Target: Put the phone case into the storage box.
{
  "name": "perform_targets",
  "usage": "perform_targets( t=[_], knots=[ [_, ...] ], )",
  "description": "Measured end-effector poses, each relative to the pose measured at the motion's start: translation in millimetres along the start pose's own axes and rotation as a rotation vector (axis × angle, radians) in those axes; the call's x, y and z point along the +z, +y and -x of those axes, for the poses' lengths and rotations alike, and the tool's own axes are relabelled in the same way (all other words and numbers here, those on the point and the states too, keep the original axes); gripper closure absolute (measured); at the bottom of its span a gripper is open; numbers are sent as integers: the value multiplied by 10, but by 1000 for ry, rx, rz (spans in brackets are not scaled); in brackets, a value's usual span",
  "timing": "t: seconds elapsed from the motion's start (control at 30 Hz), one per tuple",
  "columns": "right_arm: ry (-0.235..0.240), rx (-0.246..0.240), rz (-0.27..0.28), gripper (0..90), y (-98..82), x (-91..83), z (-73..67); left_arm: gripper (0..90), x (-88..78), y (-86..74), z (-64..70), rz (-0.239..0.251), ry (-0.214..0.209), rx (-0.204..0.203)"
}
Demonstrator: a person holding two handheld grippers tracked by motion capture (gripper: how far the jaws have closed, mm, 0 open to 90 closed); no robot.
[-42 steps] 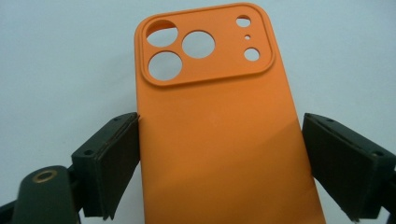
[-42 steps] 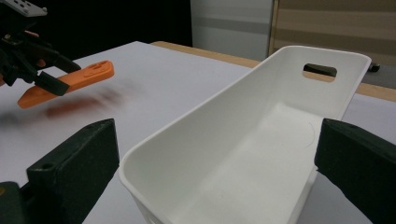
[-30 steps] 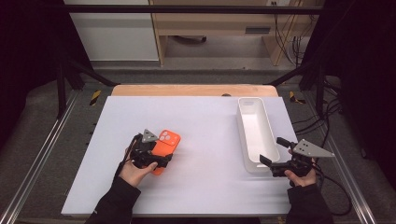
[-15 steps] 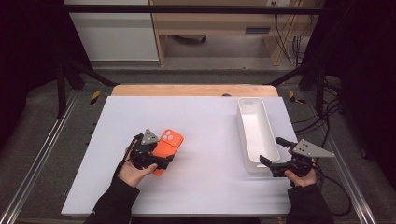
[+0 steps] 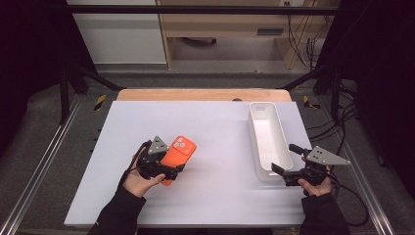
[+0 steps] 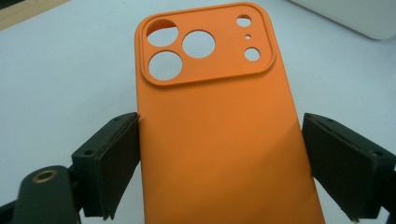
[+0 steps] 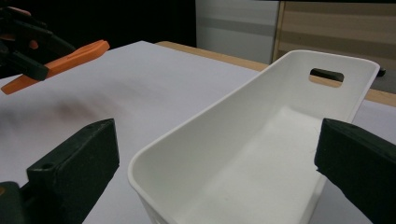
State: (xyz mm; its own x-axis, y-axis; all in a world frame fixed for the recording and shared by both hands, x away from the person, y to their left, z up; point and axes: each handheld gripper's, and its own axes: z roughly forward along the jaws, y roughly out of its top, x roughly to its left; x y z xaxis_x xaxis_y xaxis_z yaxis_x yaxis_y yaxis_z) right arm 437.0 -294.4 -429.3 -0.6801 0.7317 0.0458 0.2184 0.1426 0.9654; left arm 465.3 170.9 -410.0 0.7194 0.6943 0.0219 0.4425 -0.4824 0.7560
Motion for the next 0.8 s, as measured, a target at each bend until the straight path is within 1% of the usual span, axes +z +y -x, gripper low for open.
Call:
perform_targets(
  t=[0.1, 0.33, 0.37, 0.4, 0.57, 0.6, 0.8],
  knots=[
    [5, -2, -1, 5, 6, 2, -8, 127, 1, 9, 28, -2, -8, 16],
    [11, -10, 4, 5, 20, 3, -19, 128, -4, 18, 57, -2, -21, 31],
    [12, -11, 3, 5, 30, 4, -31, 128, -4, 23, 71, -8, -32, 37],
    [12, -11, 3, 5, 30, 4, -31, 128, -4, 23, 71, -8, -32, 37],
    [24, -21, 0, 5, 44, 20, -55, 128, -4, 37, 121, -15, -48, 57],
    [33, -22, -1, 5, 51, 26, -64, 128, -6, 44, 143, -12, -54, 64],
    [45, -35, -4, 5, 79, 40, -104, 128, -4, 56, 187, -21, -64, 87]
  ],
)
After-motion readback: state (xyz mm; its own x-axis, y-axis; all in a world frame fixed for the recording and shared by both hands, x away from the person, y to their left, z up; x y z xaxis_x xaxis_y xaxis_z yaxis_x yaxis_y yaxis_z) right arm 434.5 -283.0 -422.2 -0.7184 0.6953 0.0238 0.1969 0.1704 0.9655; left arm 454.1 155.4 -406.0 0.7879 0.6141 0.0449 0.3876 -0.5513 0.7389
